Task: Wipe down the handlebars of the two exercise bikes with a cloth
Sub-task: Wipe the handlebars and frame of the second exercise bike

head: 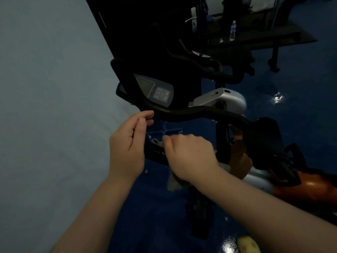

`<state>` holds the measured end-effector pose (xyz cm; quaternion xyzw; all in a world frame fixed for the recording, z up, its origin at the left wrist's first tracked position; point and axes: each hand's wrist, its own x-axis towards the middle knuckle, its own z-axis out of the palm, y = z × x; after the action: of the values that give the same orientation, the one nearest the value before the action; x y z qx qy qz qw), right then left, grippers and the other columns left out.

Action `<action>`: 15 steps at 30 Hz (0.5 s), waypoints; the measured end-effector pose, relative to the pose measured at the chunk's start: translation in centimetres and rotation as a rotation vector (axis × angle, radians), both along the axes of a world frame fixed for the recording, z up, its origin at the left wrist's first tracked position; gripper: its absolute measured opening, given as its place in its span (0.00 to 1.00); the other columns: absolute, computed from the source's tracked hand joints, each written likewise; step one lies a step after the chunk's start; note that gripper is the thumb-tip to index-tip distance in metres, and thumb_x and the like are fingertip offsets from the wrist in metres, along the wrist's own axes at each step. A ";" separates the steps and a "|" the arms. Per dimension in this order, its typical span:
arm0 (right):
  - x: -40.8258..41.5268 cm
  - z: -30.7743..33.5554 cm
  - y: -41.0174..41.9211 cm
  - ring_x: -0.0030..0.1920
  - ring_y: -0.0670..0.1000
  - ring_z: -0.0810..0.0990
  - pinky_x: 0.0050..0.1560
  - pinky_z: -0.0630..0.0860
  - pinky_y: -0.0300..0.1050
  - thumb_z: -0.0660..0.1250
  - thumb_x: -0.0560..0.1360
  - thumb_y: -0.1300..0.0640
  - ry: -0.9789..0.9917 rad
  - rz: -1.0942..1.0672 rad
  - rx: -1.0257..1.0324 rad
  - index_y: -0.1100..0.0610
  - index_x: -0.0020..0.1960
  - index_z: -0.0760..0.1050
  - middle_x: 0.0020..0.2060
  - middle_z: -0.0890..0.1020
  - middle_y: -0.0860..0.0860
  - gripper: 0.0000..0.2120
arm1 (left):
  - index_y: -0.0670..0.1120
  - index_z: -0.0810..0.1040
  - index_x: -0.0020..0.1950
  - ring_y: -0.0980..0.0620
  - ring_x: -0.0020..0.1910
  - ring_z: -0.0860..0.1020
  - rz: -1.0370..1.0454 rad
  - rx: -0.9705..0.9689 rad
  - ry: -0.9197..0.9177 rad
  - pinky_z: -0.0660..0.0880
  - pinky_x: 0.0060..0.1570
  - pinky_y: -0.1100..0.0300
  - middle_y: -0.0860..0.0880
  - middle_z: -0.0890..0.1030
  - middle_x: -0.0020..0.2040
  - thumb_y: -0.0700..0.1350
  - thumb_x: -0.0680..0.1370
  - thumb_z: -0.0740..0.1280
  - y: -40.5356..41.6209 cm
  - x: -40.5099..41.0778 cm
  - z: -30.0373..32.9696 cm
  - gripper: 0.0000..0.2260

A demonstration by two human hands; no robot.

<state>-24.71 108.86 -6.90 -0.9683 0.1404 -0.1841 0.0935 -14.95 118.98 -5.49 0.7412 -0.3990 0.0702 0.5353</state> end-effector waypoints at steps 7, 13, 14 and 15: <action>2.6 0.6 2.7 0.43 0.54 0.78 0.33 0.65 0.47 0.48 0.81 0.52 -0.116 -0.044 0.250 0.52 0.57 0.71 0.48 0.78 0.51 0.14 | 0.47 0.77 0.60 0.53 0.56 0.80 -0.008 -0.139 0.012 0.75 0.57 0.56 0.52 0.81 0.56 0.48 0.82 0.51 -0.5 0.1 -0.7 0.16; -3.1 -2.3 0.2 0.32 0.52 0.77 0.29 0.69 0.45 0.50 0.79 0.47 -0.249 -0.083 0.153 0.53 0.48 0.76 0.38 0.78 0.49 0.19 | 0.47 0.77 0.59 0.52 0.55 0.80 0.014 -0.168 0.015 0.74 0.56 0.60 0.53 0.81 0.54 0.49 0.82 0.51 -0.6 0.1 -0.8 0.17; -3.6 -2.4 -0.8 0.31 0.52 0.76 0.29 0.66 0.44 0.48 0.79 0.46 -0.218 -0.093 0.175 0.53 0.43 0.75 0.35 0.76 0.48 0.19 | 0.47 0.77 0.59 0.52 0.55 0.80 0.017 -0.172 0.015 0.74 0.56 0.61 0.53 0.81 0.54 0.49 0.82 0.51 -0.7 0.1 -0.8 0.17; -3.9 -2.4 -1.4 0.30 0.51 0.76 0.28 0.64 0.43 0.47 0.79 0.45 -0.185 -0.109 0.194 0.52 0.40 0.72 0.32 0.74 0.46 0.20 | 0.47 0.77 0.59 0.52 0.55 0.80 0.024 -0.177 0.017 0.74 0.56 0.61 0.53 0.81 0.54 0.49 0.82 0.51 -0.7 0.1 -0.8 0.17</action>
<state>-28.65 107.47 -9.29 -0.9246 0.2005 -0.2628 0.1893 -14.86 118.30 -6.26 0.6964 -0.3776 0.1054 0.6011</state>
